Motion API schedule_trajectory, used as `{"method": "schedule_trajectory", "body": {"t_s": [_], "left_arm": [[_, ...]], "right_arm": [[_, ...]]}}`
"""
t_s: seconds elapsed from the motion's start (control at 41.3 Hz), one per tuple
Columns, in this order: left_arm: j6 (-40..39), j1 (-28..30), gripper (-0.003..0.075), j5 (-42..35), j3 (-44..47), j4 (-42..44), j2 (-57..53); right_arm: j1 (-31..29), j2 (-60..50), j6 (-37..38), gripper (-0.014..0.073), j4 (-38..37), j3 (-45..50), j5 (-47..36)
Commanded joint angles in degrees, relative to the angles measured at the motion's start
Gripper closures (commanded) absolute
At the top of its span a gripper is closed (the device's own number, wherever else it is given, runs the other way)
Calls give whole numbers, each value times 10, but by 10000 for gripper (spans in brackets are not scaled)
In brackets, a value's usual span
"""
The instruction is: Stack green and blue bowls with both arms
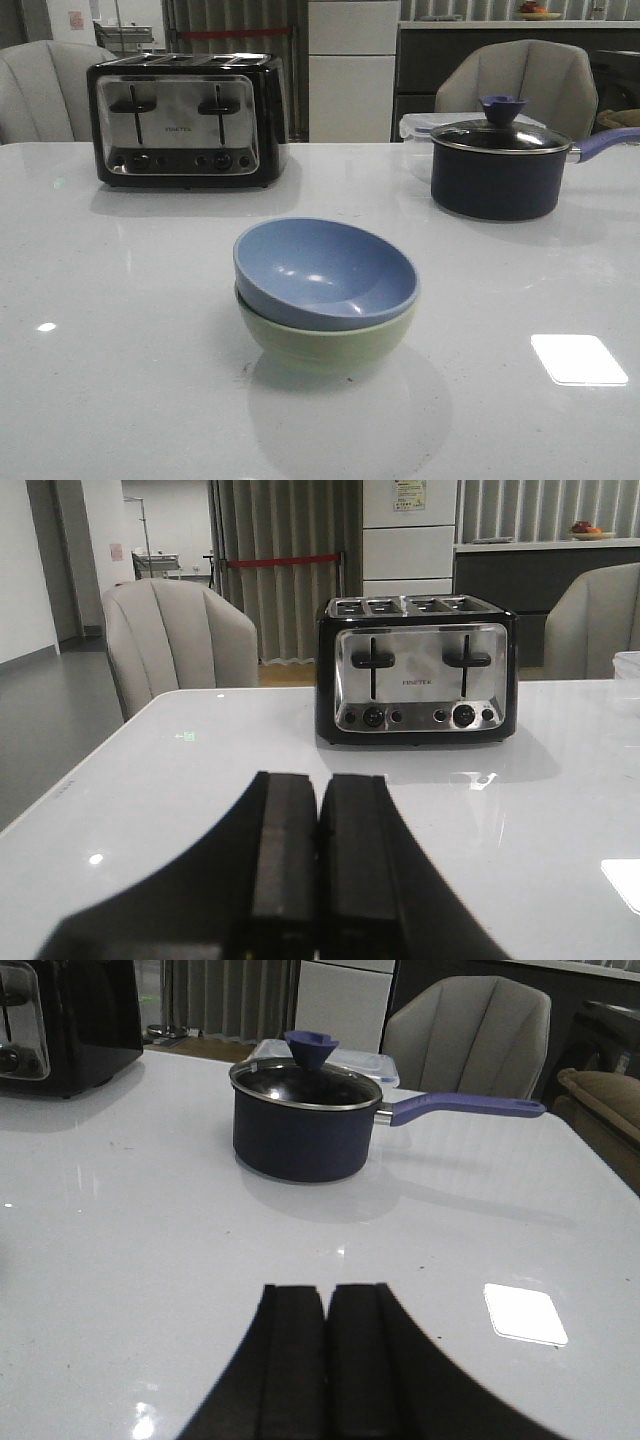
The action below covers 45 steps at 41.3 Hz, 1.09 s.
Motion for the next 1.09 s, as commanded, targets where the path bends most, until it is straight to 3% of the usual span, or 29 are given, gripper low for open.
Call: {"method": "schedule_trajectory", "body": {"t_s": [0.0,0.411,0.605,1.065], "left_arm": [[-2,-4,620,-48,2,-6,-11],[-2,-4,620,-48,2,-6,-11],[-2,-4,620,-48,2,-6,-11],[-2,-4,620,-48,2,-6,-11]], "right_arm": [[11,-11,-4,564,4,-2,-69],[13,-11,3,564,-7,-2,-95],[-7,-11,192,564,-139,-2,-124],[-25,-11,192,564,-144,-2,-116]]}}
